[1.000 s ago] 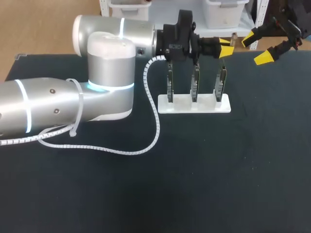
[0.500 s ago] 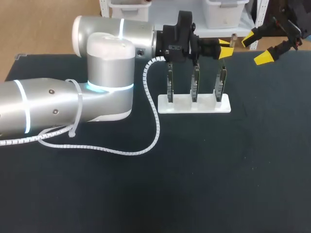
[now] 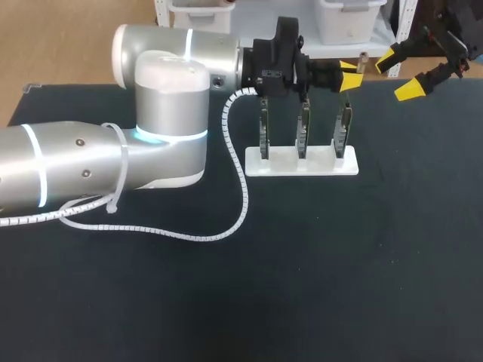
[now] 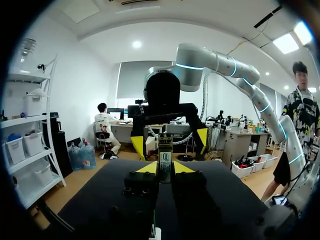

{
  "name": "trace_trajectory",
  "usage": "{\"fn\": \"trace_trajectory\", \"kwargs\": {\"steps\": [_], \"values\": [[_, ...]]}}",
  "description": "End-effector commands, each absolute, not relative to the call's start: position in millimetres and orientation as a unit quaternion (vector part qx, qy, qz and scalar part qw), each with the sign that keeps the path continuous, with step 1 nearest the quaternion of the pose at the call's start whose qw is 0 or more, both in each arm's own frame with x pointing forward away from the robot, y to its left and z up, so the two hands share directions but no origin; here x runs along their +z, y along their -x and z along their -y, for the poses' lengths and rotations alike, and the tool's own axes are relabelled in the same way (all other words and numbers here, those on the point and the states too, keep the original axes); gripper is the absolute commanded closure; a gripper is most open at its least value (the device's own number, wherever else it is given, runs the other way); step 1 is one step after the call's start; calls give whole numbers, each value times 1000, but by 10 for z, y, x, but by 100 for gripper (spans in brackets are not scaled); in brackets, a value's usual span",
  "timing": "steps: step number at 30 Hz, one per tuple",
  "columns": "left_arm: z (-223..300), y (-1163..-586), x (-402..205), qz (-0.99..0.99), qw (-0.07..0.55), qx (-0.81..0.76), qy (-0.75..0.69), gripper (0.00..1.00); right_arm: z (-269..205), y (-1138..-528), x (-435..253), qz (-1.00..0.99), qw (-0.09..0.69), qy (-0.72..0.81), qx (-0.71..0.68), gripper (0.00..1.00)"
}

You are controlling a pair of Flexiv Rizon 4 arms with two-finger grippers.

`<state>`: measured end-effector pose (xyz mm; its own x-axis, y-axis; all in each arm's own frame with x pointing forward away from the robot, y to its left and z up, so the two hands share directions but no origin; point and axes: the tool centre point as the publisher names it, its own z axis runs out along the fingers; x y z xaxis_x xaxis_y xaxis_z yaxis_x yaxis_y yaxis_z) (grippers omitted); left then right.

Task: Pick up the optical module with the left hand, and insert it into the network port with the right hand.

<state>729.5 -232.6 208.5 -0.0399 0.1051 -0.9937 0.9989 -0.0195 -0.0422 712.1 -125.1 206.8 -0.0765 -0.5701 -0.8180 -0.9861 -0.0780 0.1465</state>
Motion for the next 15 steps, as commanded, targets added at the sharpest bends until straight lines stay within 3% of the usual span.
{"fn": "trace_trajectory", "kwargs": {"steps": [1,15], "values": [[2324,-7289,2077,-530,459,-488,-520,100,1250,-7103,2064,-624,271,624,385,0],[2324,-7289,2077,-530,459,-488,-520,100,1138,-7012,2269,-619,261,643,367,0]]}}
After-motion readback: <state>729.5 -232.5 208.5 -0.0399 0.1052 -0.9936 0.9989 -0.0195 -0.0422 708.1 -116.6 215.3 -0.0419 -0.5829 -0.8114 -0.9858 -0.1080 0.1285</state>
